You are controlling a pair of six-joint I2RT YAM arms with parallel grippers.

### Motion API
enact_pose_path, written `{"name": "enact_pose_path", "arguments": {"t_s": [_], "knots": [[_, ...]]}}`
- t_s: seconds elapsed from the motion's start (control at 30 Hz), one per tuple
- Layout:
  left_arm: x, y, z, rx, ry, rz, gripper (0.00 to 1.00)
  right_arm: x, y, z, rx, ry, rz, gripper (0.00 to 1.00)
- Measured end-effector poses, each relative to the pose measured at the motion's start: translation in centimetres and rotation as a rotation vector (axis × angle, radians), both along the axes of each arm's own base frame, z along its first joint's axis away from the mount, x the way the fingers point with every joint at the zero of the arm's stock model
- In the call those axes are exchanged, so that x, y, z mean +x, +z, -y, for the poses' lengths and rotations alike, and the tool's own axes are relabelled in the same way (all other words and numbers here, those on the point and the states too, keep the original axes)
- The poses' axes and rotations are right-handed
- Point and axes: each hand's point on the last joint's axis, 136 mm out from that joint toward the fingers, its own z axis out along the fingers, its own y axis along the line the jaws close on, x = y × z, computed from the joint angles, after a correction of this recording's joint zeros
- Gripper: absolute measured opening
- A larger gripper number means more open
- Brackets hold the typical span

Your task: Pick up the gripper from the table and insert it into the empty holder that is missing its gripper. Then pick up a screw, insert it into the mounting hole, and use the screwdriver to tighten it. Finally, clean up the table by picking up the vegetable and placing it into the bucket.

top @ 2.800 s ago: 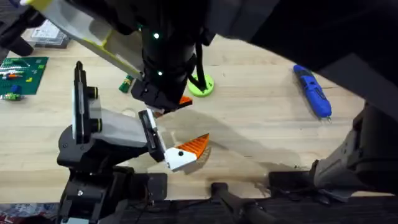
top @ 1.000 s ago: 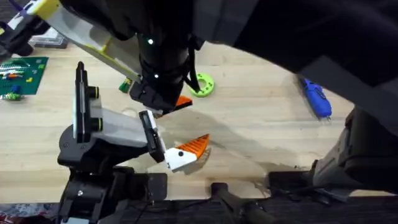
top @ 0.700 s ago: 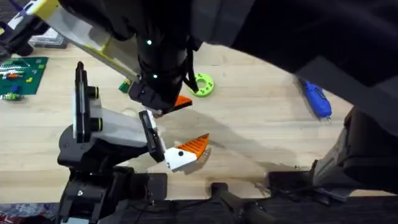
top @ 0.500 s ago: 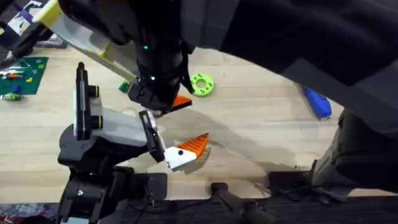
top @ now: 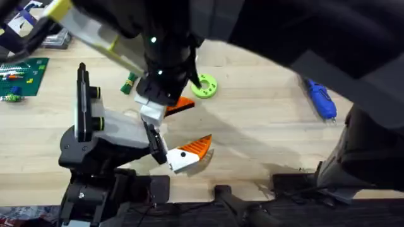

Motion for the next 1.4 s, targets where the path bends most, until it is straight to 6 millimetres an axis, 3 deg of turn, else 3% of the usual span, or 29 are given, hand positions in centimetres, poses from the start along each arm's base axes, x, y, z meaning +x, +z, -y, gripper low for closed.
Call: {"name": "enact_pose_path", "arguments": {"t_s": [0.07, 0.13, 0.47, 0.7, 0.87, 0.9, 1.07, 1.1, 1.4], "knots": [[0.0, 0.0, 0.0, 0.000, 0.000, 0.000, 0.986, 0.5, 0.0, 0.2, 0.001, -0.014, 0.002, 0.949], [0.0, 0.0, 0.0, -0.001, 0.000, -0.001, 0.986, 0.7, 0.0, 0.4, -0.002, -0.015, 0.005, 0.989], [0.0, 0.0, 0.0, 0.001, 0.001, 0.006, 0.986, 0.2, 0.6, 0.7, -0.012, -0.010, -0.003, 0.996], [0.0, 0.0, 0.0, 0.003, 0.000, 0.012, 0.986, -1.7, 3.8, -0.7, 0.071, 0.036, -0.011, 0.997], [0.0, 0.1, 0.0, 0.003, 0.000, 0.013, 0.986, -1.8, 4.5, -1.0, 0.097, 0.039, -0.009, 0.996], [0.0, 0.1, 0.0, 0.002, 0.000, 0.010, 0.918, -1.8, 4.5, -1.0, 0.097, 0.038, -0.010, 0.996], [0.0, 0.1, 0.0, 0.003, 0.000, 0.015, 0.140, -1.8, 4.5, -1.0, 0.097, 0.038, -0.011, 0.996], [0.0, 0.1, 0.0, 0.005, 0.000, 0.019, 0.048, -1.8, 4.5, -0.9, 0.094, 0.038, -0.012, 0.997], [0.0, 0.0, 0.0, 0.006, 0.000, 0.017, 0.009, -1.6, 4.1, 0.9, 0.039, 0.011, -0.044, 0.995]]}}
